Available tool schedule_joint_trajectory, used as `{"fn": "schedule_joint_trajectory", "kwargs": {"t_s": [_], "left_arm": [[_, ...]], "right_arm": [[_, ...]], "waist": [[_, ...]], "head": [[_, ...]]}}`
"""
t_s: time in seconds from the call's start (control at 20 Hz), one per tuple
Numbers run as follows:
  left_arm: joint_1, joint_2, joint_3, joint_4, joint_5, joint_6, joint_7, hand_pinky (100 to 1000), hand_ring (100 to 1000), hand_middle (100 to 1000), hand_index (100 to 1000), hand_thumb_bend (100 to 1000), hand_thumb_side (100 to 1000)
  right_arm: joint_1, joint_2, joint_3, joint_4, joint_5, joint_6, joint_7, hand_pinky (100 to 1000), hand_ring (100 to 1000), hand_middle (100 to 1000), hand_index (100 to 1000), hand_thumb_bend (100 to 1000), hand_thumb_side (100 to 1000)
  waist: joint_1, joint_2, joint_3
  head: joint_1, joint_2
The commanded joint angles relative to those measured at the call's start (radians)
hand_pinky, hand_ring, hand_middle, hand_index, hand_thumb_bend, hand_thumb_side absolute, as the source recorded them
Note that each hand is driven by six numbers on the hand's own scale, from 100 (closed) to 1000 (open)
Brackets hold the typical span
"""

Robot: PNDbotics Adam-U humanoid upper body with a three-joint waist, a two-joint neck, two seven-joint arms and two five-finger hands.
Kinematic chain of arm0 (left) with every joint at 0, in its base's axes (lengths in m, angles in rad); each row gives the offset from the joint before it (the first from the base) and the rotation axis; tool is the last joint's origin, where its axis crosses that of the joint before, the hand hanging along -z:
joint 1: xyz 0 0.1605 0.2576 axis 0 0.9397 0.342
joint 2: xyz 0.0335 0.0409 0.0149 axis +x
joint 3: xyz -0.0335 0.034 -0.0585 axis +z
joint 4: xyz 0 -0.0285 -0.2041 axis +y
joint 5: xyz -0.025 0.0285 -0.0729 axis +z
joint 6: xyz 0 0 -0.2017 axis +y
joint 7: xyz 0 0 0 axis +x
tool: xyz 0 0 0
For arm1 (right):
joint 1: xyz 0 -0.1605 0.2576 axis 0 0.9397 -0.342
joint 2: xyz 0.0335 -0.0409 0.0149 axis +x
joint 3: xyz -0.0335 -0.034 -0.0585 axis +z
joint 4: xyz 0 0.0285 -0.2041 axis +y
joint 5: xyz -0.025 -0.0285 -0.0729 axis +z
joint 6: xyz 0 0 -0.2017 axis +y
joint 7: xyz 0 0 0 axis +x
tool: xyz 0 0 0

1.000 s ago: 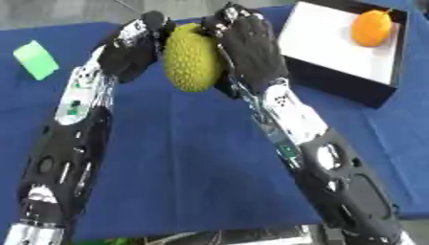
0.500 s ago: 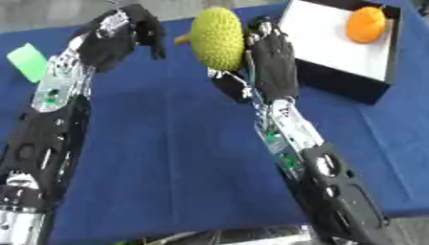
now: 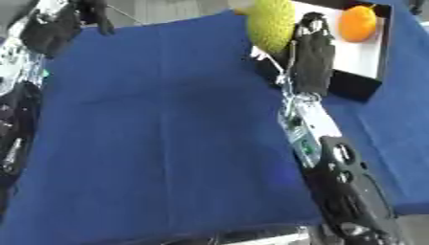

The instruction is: Pick up the objects with one hand, pass them to the other hand, and then place them into the box on the other side of the table.

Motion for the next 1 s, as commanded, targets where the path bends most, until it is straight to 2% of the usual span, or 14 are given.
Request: {"fn": "schedule_joint_trajectory", "kwargs": {"t_s": [0.05,0.1,0.2,0.25,0.4,0.45,0.55,0.6,0.65,0.7,0.75,0.8,0.9,1.0], "left_arm": [[0.019,0.087,0.018,-0.066,0.075,-0.094,-0.110,559,413,455,630,100,683],[0.043,0.110,0.026,-0.086,0.097,-0.087,-0.110,559,414,455,630,100,678],[0.088,0.150,0.042,-0.124,0.132,-0.076,-0.110,560,414,456,631,100,672],[0.107,0.167,0.050,-0.139,0.145,-0.070,-0.110,560,415,456,632,100,672],[0.160,0.207,0.077,-0.168,0.167,-0.053,-0.110,560,415,456,631,100,676],[0.174,0.219,0.085,-0.171,0.170,-0.048,-0.110,560,415,456,631,100,680],[0.190,0.233,0.095,-0.175,0.173,-0.043,-0.110,560,415,456,631,100,680],[0.199,0.241,0.101,-0.174,0.172,-0.041,-0.110,560,415,455,630,100,685],[0.211,0.251,0.110,-0.172,0.168,-0.042,-0.110,560,415,455,630,100,686],[0.220,0.259,0.118,-0.170,0.163,-0.045,-0.110,560,416,455,631,100,688],[0.225,0.265,0.123,-0.167,0.156,-0.049,-0.110,563,417,457,633,100,680],[0.231,0.272,0.129,-0.165,0.146,-0.057,-0.110,564,419,458,635,100,677],[0.238,0.285,0.140,-0.157,0.120,-0.087,-0.110,572,428,468,647,100,637],[0.244,0.297,0.154,-0.138,0.078,-0.136,-0.110,579,439,479,659,100,617]], "right_arm": [[-0.040,-0.118,-0.047,0.088,-0.036,0.069,0.078,693,1000,673,916,100,328],[-0.055,-0.158,-0.052,0.137,-0.042,0.089,0.137,770,1000,776,1000,100,263],[-0.081,-0.229,-0.050,0.218,-0.026,0.113,0.277,862,1000,877,1000,100,211],[-0.093,-0.258,-0.048,0.244,-0.005,0.120,0.348,918,1000,932,1000,100,235],[-0.113,-0.318,-0.057,0.276,0.074,0.137,0.525,958,1000,975,1000,100,328],[-0.116,-0.333,-0.062,0.272,0.104,0.143,0.567,965,1000,981,1000,100,287],[-0.117,-0.346,-0.073,0.253,0.160,0.149,0.629,965,1000,981,1000,100,287],[-0.118,-0.353,-0.077,0.237,0.192,0.149,0.648,975,661,985,1000,100,143],[-0.114,-0.358,-0.082,0.205,0.245,0.145,0.658,970,591,978,1000,100,129],[-0.109,-0.358,-0.085,0.163,0.305,0.133,0.665,965,573,971,1000,101,124],[-0.102,-0.354,-0.088,0.118,0.365,0.117,0.673,965,552,964,976,355,153],[-0.092,-0.345,-0.083,0.052,0.434,0.087,0.673,966,548,963,960,429,192],[-0.066,-0.314,-0.065,-0.105,0.578,0.009,0.687,977,538,969,916,436,381],[-0.037,-0.259,-0.025,-0.283,0.713,-0.086,0.706,982,542,972,903,441,473]], "waist": [[-0.003,-0.030,0.012],[-0.003,-0.032,0.020],[-0.004,-0.035,0.035],[-0.004,-0.036,0.041],[-0.007,-0.041,0.056],[-0.008,-0.042,0.060],[-0.009,-0.043,0.062],[-0.009,-0.044,0.063],[-0.010,-0.045,0.063],[-0.010,-0.045,0.063],[-0.010,-0.046,0.062],[-0.009,-0.045,0.059],[-0.007,-0.045,0.054],[-0.005,-0.047,0.049]], "head": [[-0.026,-0.003],[-0.035,-0.003],[-0.051,-0.003],[-0.057,-0.003],[-0.068,-0.003],[-0.071,-0.003],[-0.073,-0.003],[-0.073,-0.003],[-0.072,-0.003],[-0.070,-0.003],[-0.066,-0.003],[-0.057,-0.003],[-0.034,-0.003],[-0.004,-0.003]]}}
